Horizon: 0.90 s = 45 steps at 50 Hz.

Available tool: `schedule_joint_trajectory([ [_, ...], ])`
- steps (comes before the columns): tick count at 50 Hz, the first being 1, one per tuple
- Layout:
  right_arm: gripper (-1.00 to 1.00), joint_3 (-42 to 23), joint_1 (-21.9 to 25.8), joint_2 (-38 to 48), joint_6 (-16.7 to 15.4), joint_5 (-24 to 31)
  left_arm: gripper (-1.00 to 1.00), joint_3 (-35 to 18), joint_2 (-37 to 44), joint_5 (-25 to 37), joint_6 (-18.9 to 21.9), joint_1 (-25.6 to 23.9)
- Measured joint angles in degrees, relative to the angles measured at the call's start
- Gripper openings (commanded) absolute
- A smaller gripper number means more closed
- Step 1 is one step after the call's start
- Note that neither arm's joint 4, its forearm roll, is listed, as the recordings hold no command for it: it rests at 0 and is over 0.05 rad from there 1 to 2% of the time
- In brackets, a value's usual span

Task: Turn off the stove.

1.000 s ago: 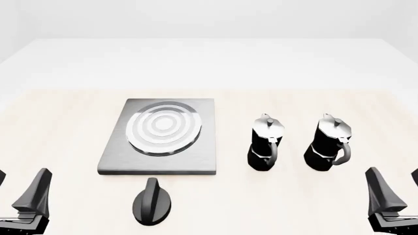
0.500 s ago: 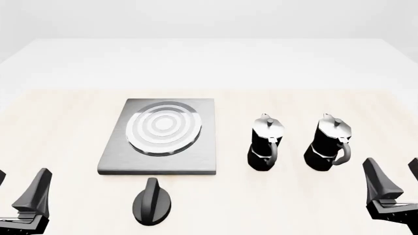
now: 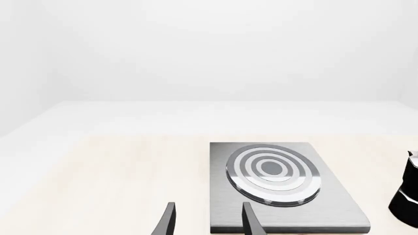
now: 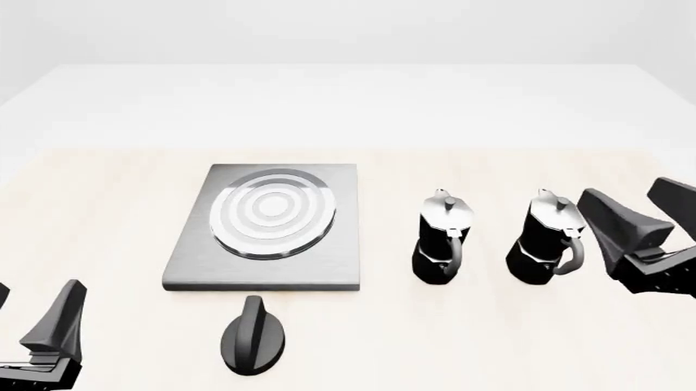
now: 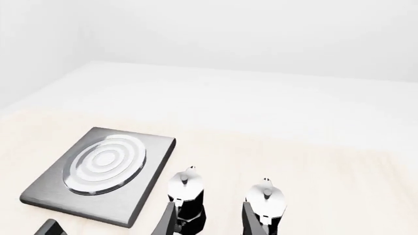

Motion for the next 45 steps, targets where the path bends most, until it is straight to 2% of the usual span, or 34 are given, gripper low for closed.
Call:
schedule_joint_trajectory([
  [16,1.00,-10.3,4.6,15.5,3.2,6.4,1.00,0.0,0.0,0.0,0.0,0.0],
  [35,1.00,-21.7,10.4,34.9,5.5,13.3,1.00,0.0,0.0,0.0,0.0,0.0],
  [45,1.00,-26.7,14.7,43.7,8.3,15.8,1.00,0.0,0.0,0.0,0.0,0.0],
])
